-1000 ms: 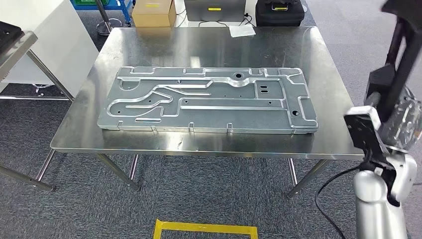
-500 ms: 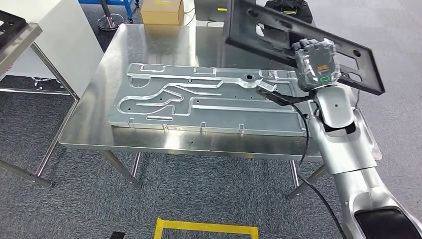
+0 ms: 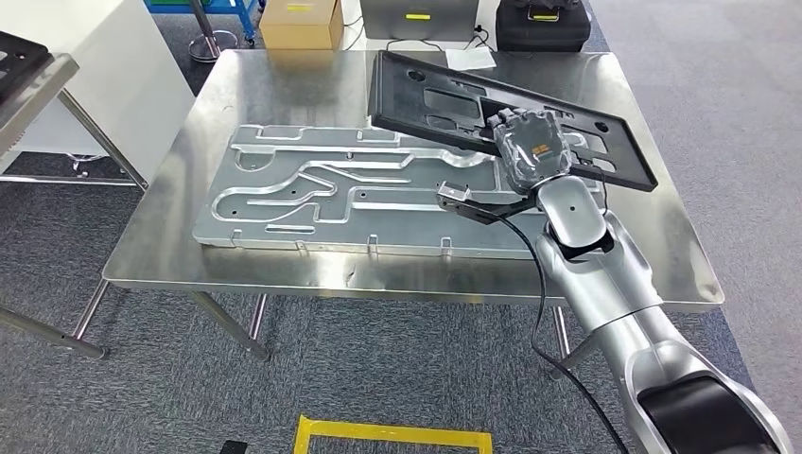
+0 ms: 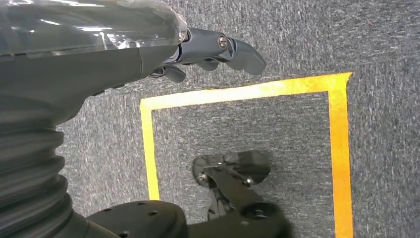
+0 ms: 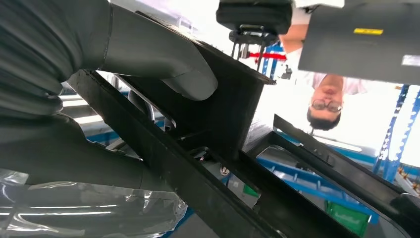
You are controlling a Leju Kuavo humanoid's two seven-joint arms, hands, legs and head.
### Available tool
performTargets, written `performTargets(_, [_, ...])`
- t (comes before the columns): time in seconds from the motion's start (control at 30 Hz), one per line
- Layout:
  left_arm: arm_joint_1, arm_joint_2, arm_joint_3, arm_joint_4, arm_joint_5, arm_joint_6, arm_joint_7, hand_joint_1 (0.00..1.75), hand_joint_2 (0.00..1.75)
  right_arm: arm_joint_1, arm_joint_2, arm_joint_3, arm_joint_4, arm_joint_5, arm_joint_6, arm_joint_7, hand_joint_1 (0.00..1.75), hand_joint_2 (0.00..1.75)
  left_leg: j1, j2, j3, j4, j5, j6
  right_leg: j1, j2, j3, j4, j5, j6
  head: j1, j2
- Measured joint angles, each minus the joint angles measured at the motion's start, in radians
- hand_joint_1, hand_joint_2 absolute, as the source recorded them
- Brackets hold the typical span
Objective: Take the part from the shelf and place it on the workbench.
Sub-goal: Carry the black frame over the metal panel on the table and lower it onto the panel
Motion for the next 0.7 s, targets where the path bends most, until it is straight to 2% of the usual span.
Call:
performTargets(0.03, [0.001,0.000,0.000,0.000,0.003,0.000,0.000,0.00,1.75,0.004,0.003,0.002,0.006,-0.004,-0.002,0.000,1.75,1.75,0.003,0.001,-0.023,0.039,-0.004,-0.002,0.000,0.001,0.004,0.001,-0.005,0.000,0.000,0.000])
performTargets(0.07, [0.002,0.001,0.000,0.000,0.005,0.000,0.000,0.00,1.75,0.009,0.006,0.004,0.012,-0.008,-0.004,0.000,1.75,1.75,0.005,0.002,-0.027,0.039,0.012,-0.004,0.000,0.001,0.009,0.002,-0.010,0.002,0.000,0.000])
performTargets(0.1, [0.003,0.001,0.000,0.000,0.006,0.000,-0.001,0.00,1.75,0.014,0.008,0.005,0.018,-0.012,-0.007,0.001,1.75,1.75,0.006,0.002,-0.010,-0.004,0.047,-0.004,-0.002,0.002,0.018,0.002,-0.017,0.005,0.000,0.000])
performTargets(0.13, [0.004,0.002,0.000,0.000,0.006,0.000,-0.002,0.00,1.75,0.018,0.011,0.006,0.023,-0.015,-0.011,0.003,1.75,1.75,0.007,0.003,0.021,-0.076,0.090,-0.004,-0.003,0.002,0.027,0.003,-0.023,0.009,0.000,0.000])
performTargets(0.17, [0.004,0.002,-0.001,0.000,0.005,-0.001,-0.004,0.00,1.75,0.021,0.013,0.007,0.029,-0.016,-0.017,0.006,1.75,1.75,0.006,0.004,0.055,-0.146,0.117,-0.002,-0.003,0.002,0.036,0.002,-0.030,0.015,-0.001,0.000])
performTargets(0.2, [0.003,0.002,-0.002,0.000,0.004,-0.002,-0.007,0.00,1.75,0.023,0.015,0.007,0.036,-0.018,-0.025,0.010,1.75,1.75,0.003,0.004,0.084,-0.202,0.131,0.002,-0.003,0.002,0.042,0.001,-0.035,0.021,-0.002,0.000])
performTargets(0.23, [0.002,0.002,-0.002,0.000,0.003,-0.004,-0.008,0.00,1.75,0.025,0.017,0.007,0.042,-0.018,-0.031,0.012,1.75,1.75,0.001,0.003,0.100,-0.234,0.130,0.007,-0.002,0.002,0.046,-0.002,-0.038,0.028,-0.002,0.000])
performTargets(0.33, [0.001,0.001,-0.004,0.000,0.003,-0.008,-0.008,0.00,1.75,0.037,0.025,0.008,0.066,-0.016,-0.042,0.014,1.75,1.75,0.000,0.001,0.121,-0.256,0.111,0.029,0.000,0.002,0.055,-0.003,-0.038,0.047,-0.001,0.000])
performTargets(0.37, [0.001,-0.001,-0.004,0.000,0.003,-0.007,-0.008,0.00,1.75,0.040,0.027,0.008,0.074,-0.015,-0.044,0.015,1.75,1.75,0.001,0.000,0.130,-0.261,0.107,0.037,-0.001,0.002,0.050,0.013,-0.038,0.051,0.000,0.000])
performTargets(0.4, [0.001,-0.002,-0.005,0.000,0.003,-0.007,-0.007,0.00,1.75,0.041,0.031,0.008,0.083,-0.014,-0.047,0.015,1.75,1.75,0.001,0.000,0.140,-0.264,0.103,0.043,-0.002,0.002,0.031,0.046,-0.044,0.053,0.000,0.000])
performTargets(0.43, [0.000,-0.002,-0.006,0.000,0.004,-0.005,-0.007,0.00,1.75,0.043,0.034,0.008,0.093,-0.013,-0.051,0.016,1.75,1.75,0.001,0.000,0.150,-0.266,0.098,0.049,-0.001,0.002,-0.003,0.100,-0.054,0.055,0.001,0.000])
performTargets(0.5, [-0.001,-0.003,-0.010,0.000,0.005,-0.002,-0.007,0.00,1.75,0.050,0.039,0.009,0.114,-0.012,-0.056,0.017,1.75,1.75,-0.003,-0.001,0.170,-0.267,0.080,0.057,0.001,0.002,-0.095,0.226,-0.091,0.054,0.002,0.000])
performTargets(0.53, [0.000,-0.004,-0.012,0.000,0.006,0.000,-0.007,0.00,1.75,0.057,0.040,0.009,0.124,-0.012,-0.057,0.017,1.75,1.75,-0.006,-0.003,0.184,-0.267,0.070,0.059,0.003,0.002,-0.134,0.265,-0.108,0.052,0.002,0.000])
performTargets(0.57, [0.001,-0.004,-0.015,0.000,0.006,0.002,-0.006,0.00,1.75,0.062,0.041,0.010,0.133,-0.011,-0.057,0.017,1.75,1.75,-0.009,-0.006,0.200,-0.267,0.058,0.060,0.006,0.002,-0.159,0.272,-0.113,0.048,0.002,0.000])
performTargets(0.6, [0.003,-0.005,-0.018,0.000,0.006,0.004,-0.005,0.00,1.75,0.066,0.041,0.010,0.141,-0.011,-0.057,0.017,1.75,1.75,-0.012,-0.009,0.218,-0.267,0.046,0.060,0.010,0.002,-0.168,0.245,-0.101,0.041,0.002,0.000])
performTargets(0.63, [0.004,-0.005,-0.020,0.000,0.006,0.007,-0.003,0.00,1.75,0.068,0.043,0.010,0.149,-0.010,-0.058,0.017,1.75,1.75,-0.016,-0.011,0.238,-0.267,0.032,0.059,0.016,0.003,-0.166,0.190,-0.063,0.028,0.002,0.000])
performTargets(0.7, [0.005,-0.012,-0.025,0.000,0.007,0.014,0.002,0.00,1.75,0.069,0.044,0.010,0.166,-0.009,-0.061,0.018,1.75,1.75,-0.022,-0.015,0.268,-0.265,0.003,0.056,0.034,0.008,-0.155,0.061,0.070,-0.001,-0.001,0.000])
